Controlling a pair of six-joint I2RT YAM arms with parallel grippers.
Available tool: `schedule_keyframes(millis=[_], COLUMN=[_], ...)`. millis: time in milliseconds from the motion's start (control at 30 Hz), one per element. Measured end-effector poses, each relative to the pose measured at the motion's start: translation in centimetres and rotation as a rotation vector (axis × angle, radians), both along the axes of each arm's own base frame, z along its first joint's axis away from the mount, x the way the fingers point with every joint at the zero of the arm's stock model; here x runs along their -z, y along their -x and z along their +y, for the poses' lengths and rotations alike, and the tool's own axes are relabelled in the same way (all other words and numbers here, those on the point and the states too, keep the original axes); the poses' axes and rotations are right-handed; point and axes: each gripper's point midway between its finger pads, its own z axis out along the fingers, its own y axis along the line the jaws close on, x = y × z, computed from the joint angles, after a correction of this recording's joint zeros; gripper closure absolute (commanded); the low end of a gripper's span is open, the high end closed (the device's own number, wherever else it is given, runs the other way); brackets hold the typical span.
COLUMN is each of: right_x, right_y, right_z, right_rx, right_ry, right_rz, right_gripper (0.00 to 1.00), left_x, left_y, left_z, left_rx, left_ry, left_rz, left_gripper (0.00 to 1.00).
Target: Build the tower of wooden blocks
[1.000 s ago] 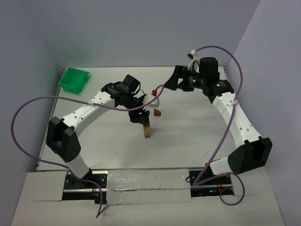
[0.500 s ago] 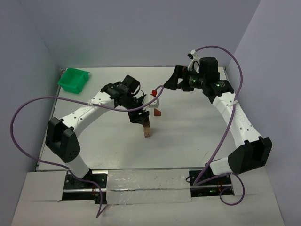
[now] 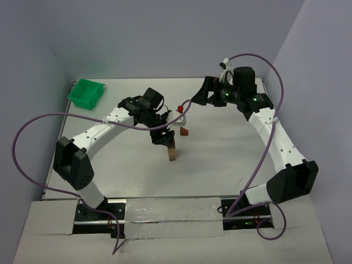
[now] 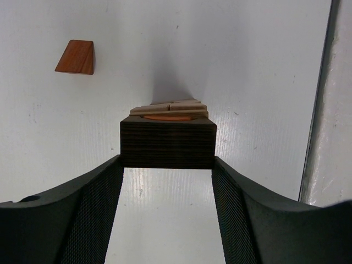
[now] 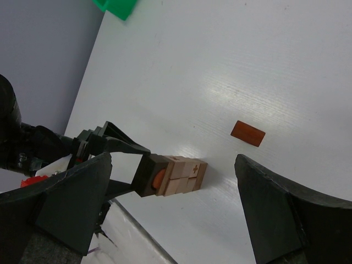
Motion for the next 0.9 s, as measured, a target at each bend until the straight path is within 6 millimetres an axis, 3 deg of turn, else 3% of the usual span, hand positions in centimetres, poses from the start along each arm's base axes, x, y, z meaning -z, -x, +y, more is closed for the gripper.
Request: schedule_keyframes(millis=[267, 733, 900], right_x=[0.00, 0.00, 0.00], right_y=[0.01, 0.01, 0.01], right_z=[0.01, 0.01, 0.01], right_rx=[0.000, 0.000, 0.000], right_ry=[0.000, -0.001, -0.001], right_rz=[0.000, 0.001, 0.001], right_gripper=[0.00, 0.00, 0.00], left_x=[0.01, 0.00, 0.00], left_y=[0.03, 0.03, 0.04], left_z=[0.02, 0.00, 0.00], left_rx=[0.001, 0.000, -0.002], left_ry=[-0.001, -0.001, 0.000], left_rz=[0.001, 0.001, 0.003], left_gripper=[0.15, 0.11, 0.01])
